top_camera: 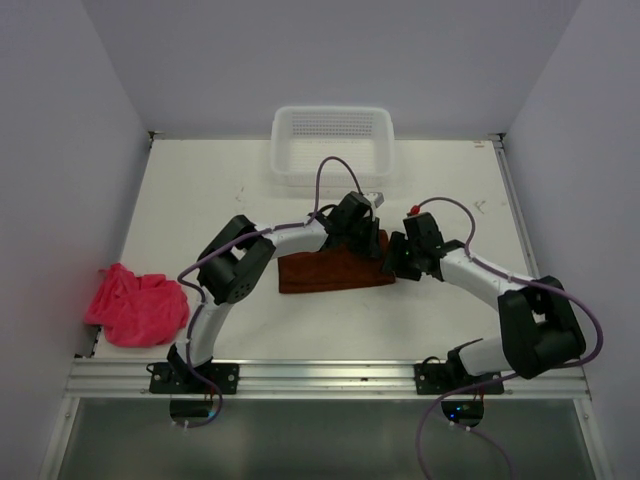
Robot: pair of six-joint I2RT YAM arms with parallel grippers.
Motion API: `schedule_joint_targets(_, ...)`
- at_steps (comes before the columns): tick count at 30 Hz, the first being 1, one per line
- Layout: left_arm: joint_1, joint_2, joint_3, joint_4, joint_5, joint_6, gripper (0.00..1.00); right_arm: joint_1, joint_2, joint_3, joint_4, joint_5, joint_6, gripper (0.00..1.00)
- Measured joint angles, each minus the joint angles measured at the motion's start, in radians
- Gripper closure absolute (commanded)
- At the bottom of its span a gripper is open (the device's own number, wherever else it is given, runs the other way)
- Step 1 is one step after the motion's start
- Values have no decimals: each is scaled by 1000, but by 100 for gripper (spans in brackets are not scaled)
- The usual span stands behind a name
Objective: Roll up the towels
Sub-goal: Roll the towel
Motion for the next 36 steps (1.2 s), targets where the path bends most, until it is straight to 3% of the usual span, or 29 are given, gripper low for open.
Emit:
schedule_joint_targets(9,0,0,0,0,0,0,80,0,13,-55,80,-30,24,55)
schedule_joint_targets(20,1,0,1,0,0,-1,79,0,5,-93,156,-54,28,100)
schedule_joint_targets(36,64,0,92,-61,-18,0,72,79,-61,-69,8,158,-112,100)
